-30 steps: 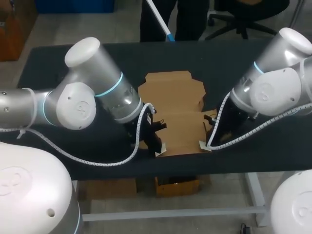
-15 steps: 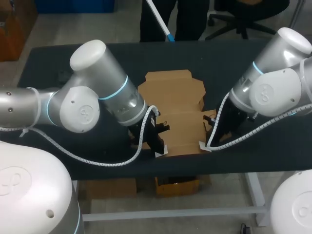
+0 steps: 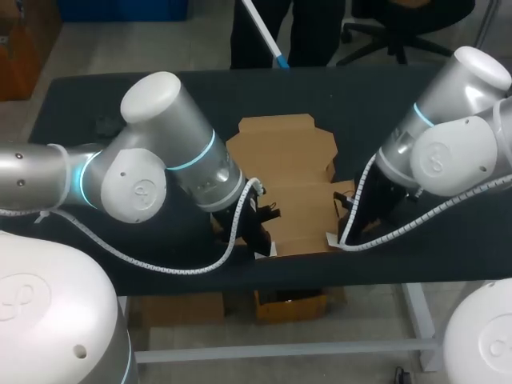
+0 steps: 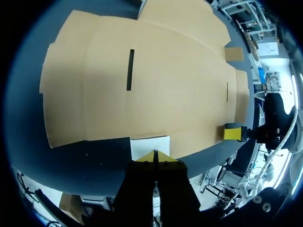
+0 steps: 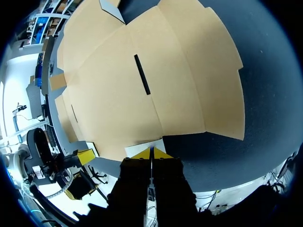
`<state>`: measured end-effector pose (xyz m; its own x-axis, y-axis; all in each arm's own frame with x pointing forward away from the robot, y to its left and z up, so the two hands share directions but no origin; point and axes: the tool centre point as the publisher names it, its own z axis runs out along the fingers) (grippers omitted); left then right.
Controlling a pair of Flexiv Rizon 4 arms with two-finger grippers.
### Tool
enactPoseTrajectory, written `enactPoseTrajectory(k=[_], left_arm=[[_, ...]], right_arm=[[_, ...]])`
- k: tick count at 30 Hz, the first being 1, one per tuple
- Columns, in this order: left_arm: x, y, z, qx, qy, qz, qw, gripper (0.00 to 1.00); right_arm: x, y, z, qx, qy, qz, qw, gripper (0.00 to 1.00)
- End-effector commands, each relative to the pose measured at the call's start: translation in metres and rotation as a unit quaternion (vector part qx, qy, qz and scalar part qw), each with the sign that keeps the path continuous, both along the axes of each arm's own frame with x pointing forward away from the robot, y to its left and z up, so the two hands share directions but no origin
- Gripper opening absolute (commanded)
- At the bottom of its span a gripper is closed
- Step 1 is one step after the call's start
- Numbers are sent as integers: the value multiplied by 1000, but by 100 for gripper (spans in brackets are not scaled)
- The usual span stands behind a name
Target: Assemble the packaging by folding the flat box into shape, placing the metal phone stand inside, and closing the box properly
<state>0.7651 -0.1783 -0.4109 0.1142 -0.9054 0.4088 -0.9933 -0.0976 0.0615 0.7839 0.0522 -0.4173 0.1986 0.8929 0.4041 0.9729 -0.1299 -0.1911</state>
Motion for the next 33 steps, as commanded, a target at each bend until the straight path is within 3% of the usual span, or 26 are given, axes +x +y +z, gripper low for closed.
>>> enactPoseTrajectory(k=[1,9,26,33], left_arm=[[-2,-4,-7,5,-5,4,1000,0],[-1,-4,-8,13,-13,11,1000,0],[-1,-3,-15,22,-19,19,999,0],[-6,-3,-20,28,-40,24,999,0]], right_arm=[[-5,3,-5,-7,-14,-1,1000,0],[-7,8,-6,-18,-40,11,999,0],[-7,8,-13,-22,-36,15,999,0],[-9,12,-14,-34,-41,21,998,0]])
